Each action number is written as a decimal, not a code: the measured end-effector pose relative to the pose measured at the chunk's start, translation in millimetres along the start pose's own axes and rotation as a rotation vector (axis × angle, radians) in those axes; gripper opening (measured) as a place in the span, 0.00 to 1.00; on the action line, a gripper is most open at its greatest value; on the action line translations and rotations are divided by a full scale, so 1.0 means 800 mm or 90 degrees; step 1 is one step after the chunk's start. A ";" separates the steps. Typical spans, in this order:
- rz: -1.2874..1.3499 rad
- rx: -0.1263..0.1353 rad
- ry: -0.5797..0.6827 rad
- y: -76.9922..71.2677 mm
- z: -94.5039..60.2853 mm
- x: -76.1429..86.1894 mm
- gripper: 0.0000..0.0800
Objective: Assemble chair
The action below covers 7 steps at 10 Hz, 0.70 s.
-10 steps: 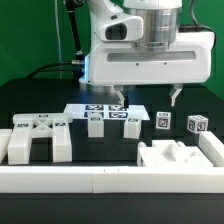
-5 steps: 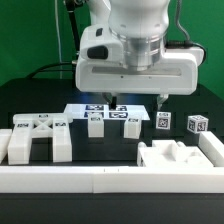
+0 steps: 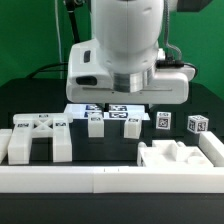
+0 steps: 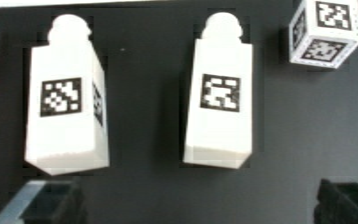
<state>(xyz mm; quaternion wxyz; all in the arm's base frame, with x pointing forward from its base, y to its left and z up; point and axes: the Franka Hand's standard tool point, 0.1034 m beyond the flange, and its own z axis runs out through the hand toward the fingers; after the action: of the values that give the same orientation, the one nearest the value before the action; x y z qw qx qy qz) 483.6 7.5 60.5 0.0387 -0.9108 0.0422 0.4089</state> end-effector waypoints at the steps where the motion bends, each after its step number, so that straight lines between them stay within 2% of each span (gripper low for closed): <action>1: -0.002 -0.002 -0.021 -0.001 0.003 0.004 0.81; 5: -0.005 -0.005 -0.021 -0.005 0.010 0.007 0.81; 7: -0.007 -0.012 -0.014 -0.014 0.025 0.012 0.81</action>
Offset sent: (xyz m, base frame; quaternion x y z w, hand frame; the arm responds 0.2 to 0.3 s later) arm -0.0062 0.0023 -0.0047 0.0080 0.0102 0.0024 0.9999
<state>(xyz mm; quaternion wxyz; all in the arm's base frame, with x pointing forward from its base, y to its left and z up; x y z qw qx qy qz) 476.2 19.9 40.5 0.0331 -0.9067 0.0329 0.4191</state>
